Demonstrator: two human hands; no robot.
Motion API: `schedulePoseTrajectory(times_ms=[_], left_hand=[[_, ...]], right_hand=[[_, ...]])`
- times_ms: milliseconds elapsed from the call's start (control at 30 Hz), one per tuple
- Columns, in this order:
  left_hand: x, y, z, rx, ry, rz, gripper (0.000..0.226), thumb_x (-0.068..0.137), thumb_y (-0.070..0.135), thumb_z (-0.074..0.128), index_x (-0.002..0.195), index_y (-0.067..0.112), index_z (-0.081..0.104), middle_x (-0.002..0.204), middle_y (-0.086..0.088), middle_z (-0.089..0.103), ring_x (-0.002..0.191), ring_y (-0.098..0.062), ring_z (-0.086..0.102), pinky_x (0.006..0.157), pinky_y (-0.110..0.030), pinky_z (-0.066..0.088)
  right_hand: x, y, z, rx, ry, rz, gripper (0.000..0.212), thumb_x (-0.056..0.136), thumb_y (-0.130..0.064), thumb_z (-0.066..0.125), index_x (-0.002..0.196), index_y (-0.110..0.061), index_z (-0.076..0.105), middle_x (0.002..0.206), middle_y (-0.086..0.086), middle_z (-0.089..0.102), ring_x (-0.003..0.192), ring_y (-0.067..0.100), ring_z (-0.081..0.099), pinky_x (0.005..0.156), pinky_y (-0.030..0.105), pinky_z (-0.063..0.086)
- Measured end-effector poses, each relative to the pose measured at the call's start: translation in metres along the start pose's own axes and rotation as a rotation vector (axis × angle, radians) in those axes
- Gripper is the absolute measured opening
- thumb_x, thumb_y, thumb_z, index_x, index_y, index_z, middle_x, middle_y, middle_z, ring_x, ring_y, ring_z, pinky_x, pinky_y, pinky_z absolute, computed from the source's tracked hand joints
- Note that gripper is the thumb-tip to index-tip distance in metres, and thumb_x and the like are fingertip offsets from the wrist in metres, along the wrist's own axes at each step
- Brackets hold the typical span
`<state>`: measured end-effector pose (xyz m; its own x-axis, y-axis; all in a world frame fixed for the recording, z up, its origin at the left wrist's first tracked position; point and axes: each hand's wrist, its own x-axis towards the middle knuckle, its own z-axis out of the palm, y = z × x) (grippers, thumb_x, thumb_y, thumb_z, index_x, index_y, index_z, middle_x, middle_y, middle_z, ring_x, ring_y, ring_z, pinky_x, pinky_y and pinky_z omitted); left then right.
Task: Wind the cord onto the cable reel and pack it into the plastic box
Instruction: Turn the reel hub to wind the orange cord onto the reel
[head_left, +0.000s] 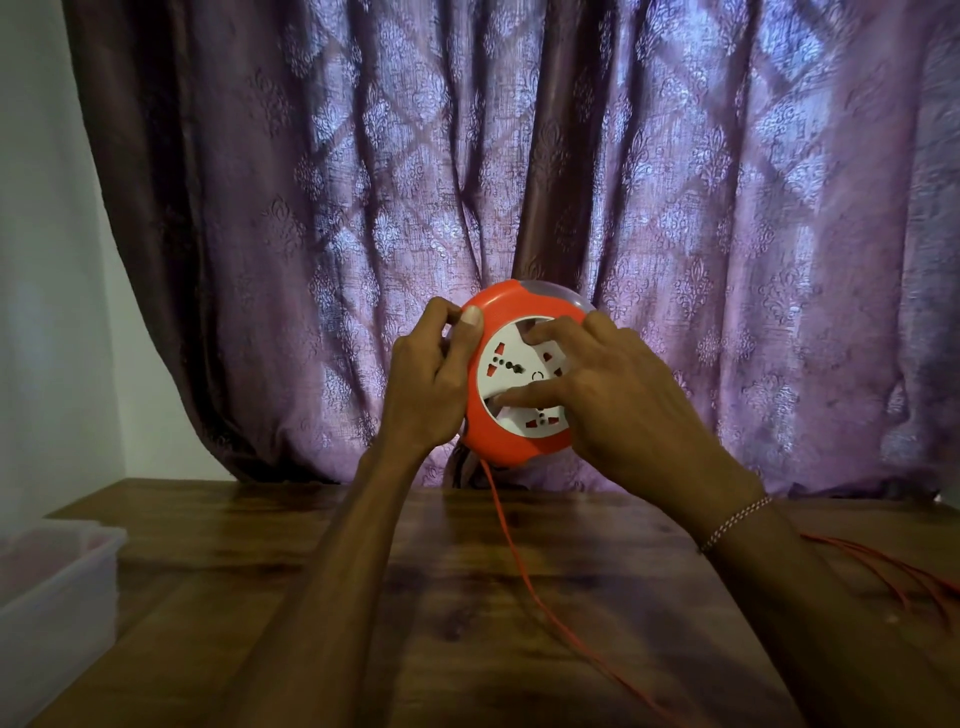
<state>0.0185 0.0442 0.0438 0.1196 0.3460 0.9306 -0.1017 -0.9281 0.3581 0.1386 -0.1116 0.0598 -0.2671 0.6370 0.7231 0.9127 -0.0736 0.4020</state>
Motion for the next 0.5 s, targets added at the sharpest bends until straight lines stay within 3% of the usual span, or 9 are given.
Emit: schedulePoseTrajectory(times_ms=[167, 267, 334, 400, 500], left_hand=[[0.001, 0.001, -0.001, 0.001, 0.006, -0.001, 0.028, 0.104, 0.045, 0.044, 0.081, 0.03, 0.047, 0.057, 0.01, 0.059, 0.047, -0.003, 0.049, 0.044, -0.024, 0.037], [0.0, 0.001, 0.0, -0.015, 0.011, 0.007, 0.028, 0.106, 0.039, 0.046, 0.08, 0.03, 0.046, 0.053, 0.014, 0.056, 0.043, -0.003, 0.044, 0.044, -0.019, 0.032], [0.0, 0.002, 0.0, -0.027, 0.015, -0.005, 0.027, 0.106, 0.038, 0.046, 0.08, 0.029, 0.046, 0.051, 0.014, 0.055, 0.042, -0.002, 0.043, 0.043, -0.019, 0.031], [0.0, 0.002, 0.001, -0.028, 0.022, -0.014, 0.028, 0.105, 0.041, 0.046, 0.08, 0.028, 0.047, 0.052, 0.013, 0.055, 0.045, -0.003, 0.043, 0.044, -0.023, 0.033], [0.0, 0.003, 0.001, -0.035, 0.009, -0.017, 0.027, 0.105, 0.04, 0.045, 0.082, 0.027, 0.048, 0.056, 0.011, 0.058, 0.046, -0.003, 0.047, 0.044, -0.025, 0.036]], right_hand=[[-0.001, 0.001, 0.001, -0.036, 0.03, 0.048, 0.054, 0.08, -0.038, 0.028, 0.118, -0.052, 0.064, 0.126, 0.003, 0.054, 0.109, 0.03, 0.05, 0.075, 0.041, 0.041], [-0.002, 0.001, 0.007, 0.043, 0.073, 0.135, 0.048, 0.079, -0.034, 0.053, 0.122, -0.052, 0.061, 0.111, 0.003, 0.055, 0.101, 0.027, 0.056, 0.072, 0.037, 0.046], [-0.002, -0.001, 0.009, 0.1, 0.112, 0.227, 0.052, 0.074, -0.052, 0.063, 0.126, -0.051, 0.057, 0.104, 0.003, 0.062, 0.093, 0.026, 0.063, 0.07, 0.038, 0.053], [-0.002, -0.002, 0.011, 0.159, 0.179, 0.304, 0.061, 0.073, -0.069, 0.06, 0.129, -0.045, 0.058, 0.095, 0.001, 0.072, 0.086, 0.027, 0.068, 0.071, 0.039, 0.055], [0.0, -0.002, 0.012, 0.232, 0.258, 0.348, 0.063, 0.076, -0.07, 0.061, 0.127, -0.032, 0.064, 0.085, 0.003, 0.077, 0.082, 0.029, 0.071, 0.073, 0.041, 0.056]])
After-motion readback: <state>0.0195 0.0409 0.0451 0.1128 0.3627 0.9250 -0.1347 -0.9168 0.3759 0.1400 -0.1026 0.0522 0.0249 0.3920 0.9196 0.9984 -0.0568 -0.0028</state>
